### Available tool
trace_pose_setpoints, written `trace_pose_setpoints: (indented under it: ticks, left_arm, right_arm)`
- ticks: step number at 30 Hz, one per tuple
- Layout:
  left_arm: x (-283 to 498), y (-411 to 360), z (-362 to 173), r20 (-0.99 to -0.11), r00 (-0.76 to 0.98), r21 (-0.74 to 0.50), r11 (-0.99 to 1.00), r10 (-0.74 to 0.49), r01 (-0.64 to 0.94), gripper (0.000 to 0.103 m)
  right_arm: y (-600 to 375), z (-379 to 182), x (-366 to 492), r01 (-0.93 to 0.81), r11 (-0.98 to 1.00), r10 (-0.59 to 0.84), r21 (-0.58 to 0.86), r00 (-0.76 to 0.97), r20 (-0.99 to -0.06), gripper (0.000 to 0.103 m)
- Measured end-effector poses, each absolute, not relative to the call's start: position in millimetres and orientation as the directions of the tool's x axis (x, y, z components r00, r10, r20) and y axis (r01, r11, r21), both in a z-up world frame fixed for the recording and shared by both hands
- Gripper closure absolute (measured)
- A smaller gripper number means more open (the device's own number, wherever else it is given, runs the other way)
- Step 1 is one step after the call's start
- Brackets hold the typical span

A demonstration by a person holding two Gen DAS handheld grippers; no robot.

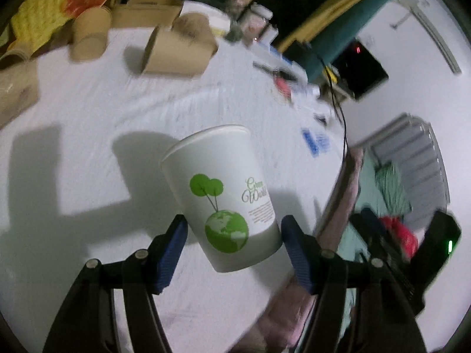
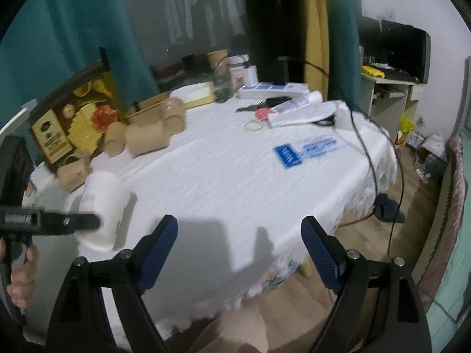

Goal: Flip cup upright
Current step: 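Lift the white cup with the left tool and rotate it upright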

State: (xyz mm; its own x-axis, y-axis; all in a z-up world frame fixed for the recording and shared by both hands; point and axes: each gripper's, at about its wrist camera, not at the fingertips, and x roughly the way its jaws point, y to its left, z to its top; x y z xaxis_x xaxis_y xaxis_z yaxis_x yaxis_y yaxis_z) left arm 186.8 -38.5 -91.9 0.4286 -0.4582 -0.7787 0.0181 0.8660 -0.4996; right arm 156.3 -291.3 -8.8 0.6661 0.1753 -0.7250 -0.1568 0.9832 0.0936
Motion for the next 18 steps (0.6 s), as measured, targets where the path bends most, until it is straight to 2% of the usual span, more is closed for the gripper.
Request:
trace_pose_setpoints:
  ticks: [8, 18]
  left_arm:
    - [131.6, -13.5, -102.9, -0.832, 0.396, -0.39, 0.917, -0.388, 0.08, 0.038]
    - [129.2, -9.7, -118.3, -0.822, 0.38, -0.423, 0.902, -0.424, 0.092, 0.038]
  right_arm:
    - [-257.7, -28.0, 117.8, -0.186, 0.964, 0.264, 0.189, 0.592, -0.762, 0.019]
    - [-245.4, -22.8, 111.4, -0.178, 0.971, 0.235, 0.16, 0.583, -0.778, 0.019]
